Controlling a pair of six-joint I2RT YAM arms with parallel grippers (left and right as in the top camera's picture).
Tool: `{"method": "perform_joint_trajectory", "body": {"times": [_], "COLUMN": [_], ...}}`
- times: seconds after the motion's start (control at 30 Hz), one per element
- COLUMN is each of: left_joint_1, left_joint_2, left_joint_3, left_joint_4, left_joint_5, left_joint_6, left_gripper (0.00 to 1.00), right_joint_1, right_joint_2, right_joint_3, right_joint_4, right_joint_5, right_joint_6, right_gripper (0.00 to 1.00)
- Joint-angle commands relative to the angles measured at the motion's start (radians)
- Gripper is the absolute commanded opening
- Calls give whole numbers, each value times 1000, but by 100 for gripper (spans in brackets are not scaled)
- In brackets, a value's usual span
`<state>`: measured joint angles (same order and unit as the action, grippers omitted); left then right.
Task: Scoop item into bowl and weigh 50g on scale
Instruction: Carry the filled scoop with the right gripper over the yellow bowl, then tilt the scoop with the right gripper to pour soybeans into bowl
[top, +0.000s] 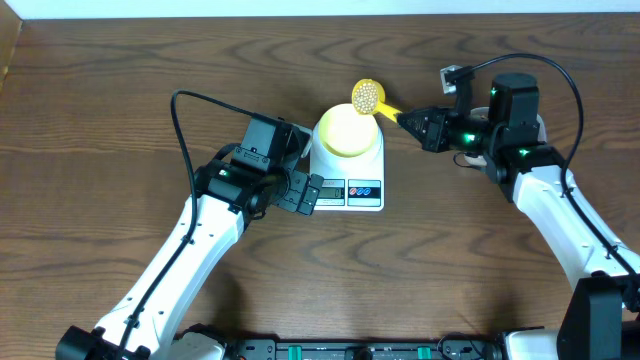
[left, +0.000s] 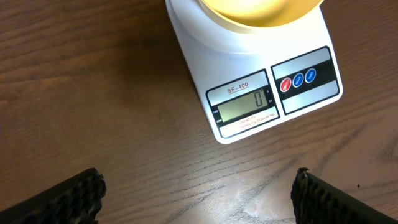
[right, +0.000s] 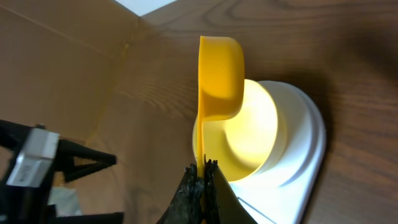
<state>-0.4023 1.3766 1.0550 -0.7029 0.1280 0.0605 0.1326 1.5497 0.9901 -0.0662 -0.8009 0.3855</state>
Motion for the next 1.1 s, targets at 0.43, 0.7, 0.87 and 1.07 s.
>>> {"method": "perform_joint_trajectory", "body": {"times": [0.43, 0.7, 0.87, 1.07], "left_joint_1": [-2, -2, -2, -2], "left_joint_2": [-3, -3, -3, -3], "left_joint_3": [0, 0, 0, 0], "left_joint_4": [-2, -2, -2, -2], "left_joint_5": [-6, -6, -6, -6], "left_joint_6": [14, 14, 14, 14], "left_gripper": [98, 98, 98, 98], "right_joint_1": [92, 121, 147, 160], "right_joint_2": [8, 8, 8, 8], "right_joint_3": [3, 3, 3, 3], "right_joint_4": [-11, -50, -56, -60], "right_joint_5": [126, 190, 253, 305], "right_joint_6": [-249, -343, -373, -414], "right_gripper": [1, 1, 1, 1]}}
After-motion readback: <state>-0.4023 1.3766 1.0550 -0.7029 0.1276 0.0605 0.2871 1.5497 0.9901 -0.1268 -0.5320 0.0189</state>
